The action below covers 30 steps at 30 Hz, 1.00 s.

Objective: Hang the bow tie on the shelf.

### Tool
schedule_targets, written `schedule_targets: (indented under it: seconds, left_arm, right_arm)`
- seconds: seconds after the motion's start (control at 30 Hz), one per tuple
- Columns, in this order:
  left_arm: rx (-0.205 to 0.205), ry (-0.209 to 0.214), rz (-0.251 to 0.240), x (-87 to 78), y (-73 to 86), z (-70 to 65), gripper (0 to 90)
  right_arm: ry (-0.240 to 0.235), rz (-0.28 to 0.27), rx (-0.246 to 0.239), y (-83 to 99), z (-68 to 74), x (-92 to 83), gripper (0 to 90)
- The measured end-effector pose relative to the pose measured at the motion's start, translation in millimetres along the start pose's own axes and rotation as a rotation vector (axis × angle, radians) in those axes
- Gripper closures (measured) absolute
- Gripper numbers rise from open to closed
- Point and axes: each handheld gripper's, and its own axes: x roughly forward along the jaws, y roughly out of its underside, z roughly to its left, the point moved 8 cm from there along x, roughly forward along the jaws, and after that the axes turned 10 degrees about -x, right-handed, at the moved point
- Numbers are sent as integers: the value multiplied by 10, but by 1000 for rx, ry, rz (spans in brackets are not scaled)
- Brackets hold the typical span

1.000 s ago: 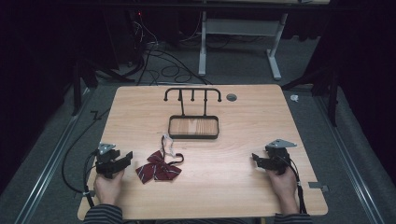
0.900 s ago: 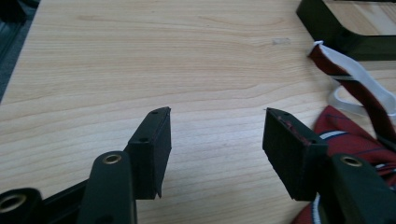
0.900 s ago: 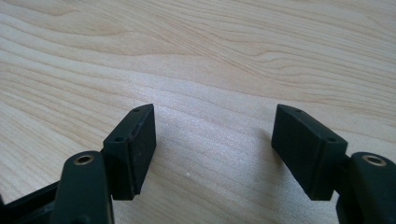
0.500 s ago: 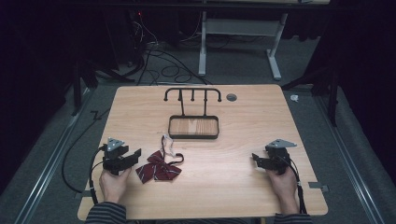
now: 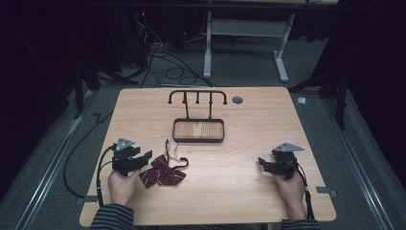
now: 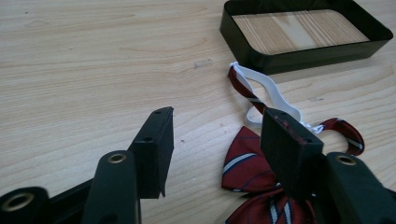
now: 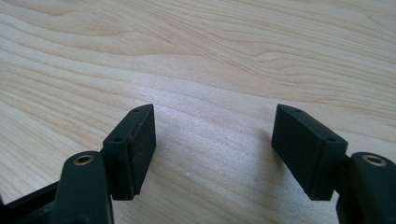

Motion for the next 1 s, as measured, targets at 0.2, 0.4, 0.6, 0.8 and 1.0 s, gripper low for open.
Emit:
schedule_targets:
  seconds: [0.2, 0.4, 0.6, 0.8, 1.0]
  left_arm:
    - [38, 3, 26, 80, -26, -103, 485]
    - [42, 11, 47, 170, -80, -183, 478]
    - [44, 6, 75, 261, -126, -224, 477]
    - [45, 1, 88, 354, -180, -247, 476]
    - [63, -7, 108, 461, -241, -302, 483]
  right_arm:
    - [0, 0, 0, 0, 0, 0, 320]
    - [1, 0, 0, 0, -1, 0, 320]
    - [0, 0, 0, 0, 0, 0, 319]
    - [-1, 1, 2, 1, 1, -1, 319]
    - [-1, 0, 2, 1, 1, -1, 319]
